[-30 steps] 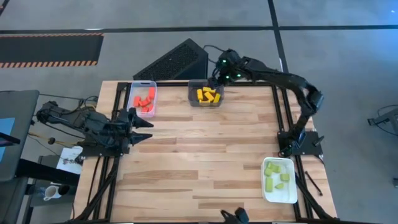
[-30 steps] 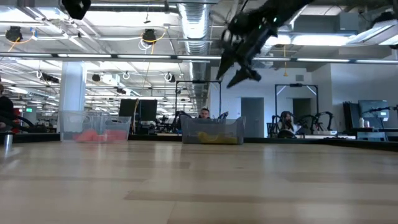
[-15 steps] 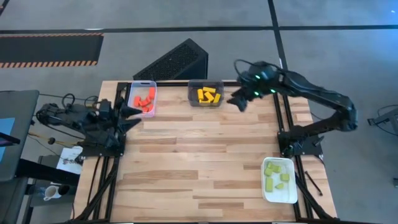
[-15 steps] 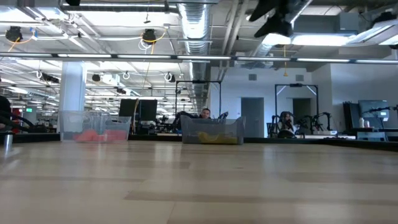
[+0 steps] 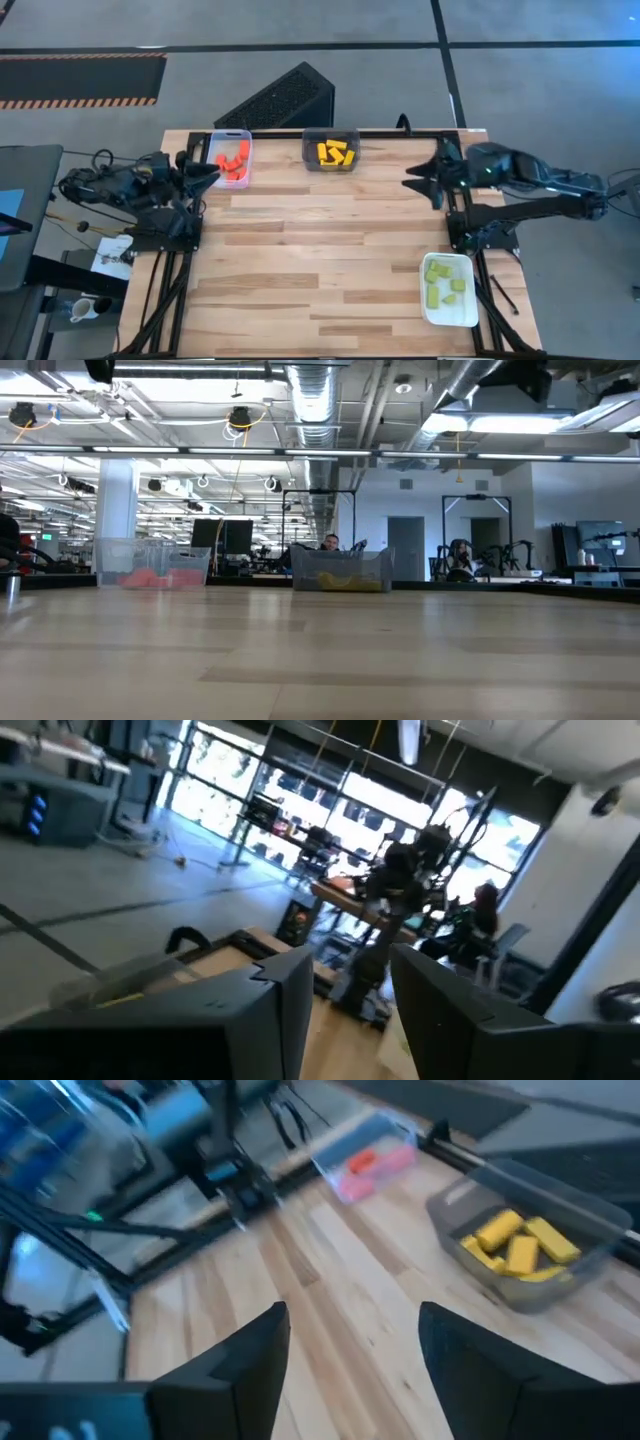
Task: Sort & place blocks by color
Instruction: Return to Home Position
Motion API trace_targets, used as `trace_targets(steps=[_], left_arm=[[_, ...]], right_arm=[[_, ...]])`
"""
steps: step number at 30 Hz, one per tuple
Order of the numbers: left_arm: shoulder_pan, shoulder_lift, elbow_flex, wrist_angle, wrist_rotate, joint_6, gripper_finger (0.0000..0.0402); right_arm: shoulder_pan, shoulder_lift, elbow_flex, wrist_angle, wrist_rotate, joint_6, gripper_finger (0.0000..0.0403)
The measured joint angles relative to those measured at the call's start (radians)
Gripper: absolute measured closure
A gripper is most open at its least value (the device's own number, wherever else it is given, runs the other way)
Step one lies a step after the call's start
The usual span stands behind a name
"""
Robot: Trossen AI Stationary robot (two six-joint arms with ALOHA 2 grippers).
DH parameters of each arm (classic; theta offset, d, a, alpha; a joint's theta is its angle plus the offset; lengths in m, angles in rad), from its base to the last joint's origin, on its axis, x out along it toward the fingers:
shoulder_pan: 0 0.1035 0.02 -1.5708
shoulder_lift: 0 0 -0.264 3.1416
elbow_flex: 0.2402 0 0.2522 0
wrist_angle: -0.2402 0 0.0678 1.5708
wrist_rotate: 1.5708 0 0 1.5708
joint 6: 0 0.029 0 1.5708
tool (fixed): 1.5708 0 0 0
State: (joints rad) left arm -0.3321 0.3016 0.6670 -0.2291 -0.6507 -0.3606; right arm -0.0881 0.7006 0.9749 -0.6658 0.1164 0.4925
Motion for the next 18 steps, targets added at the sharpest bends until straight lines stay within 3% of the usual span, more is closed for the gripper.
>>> trace_targets(steps=[6, 12, 18], left_arm=[[0.0, 0.03, 0.0, -0.007, 0.044, 0.026, 0.0283], [0.0, 0.081, -0.015, 0.009, 0.07, 0.065, 0.0283], [0.0, 0.099, -0.177, 0.211, 0.066, 0.066, 0.0283]], right_arm=[[0.087, -0.207, -0.239, 0.22, 0.074, 0.015, 0.0208], [0.119, -0.38, -0.461, 0.391, 0.092, 0.008, 0.0298], [0.121, -0.516, -0.666, 0.598, 0.087, 0.0, 0.0392]])
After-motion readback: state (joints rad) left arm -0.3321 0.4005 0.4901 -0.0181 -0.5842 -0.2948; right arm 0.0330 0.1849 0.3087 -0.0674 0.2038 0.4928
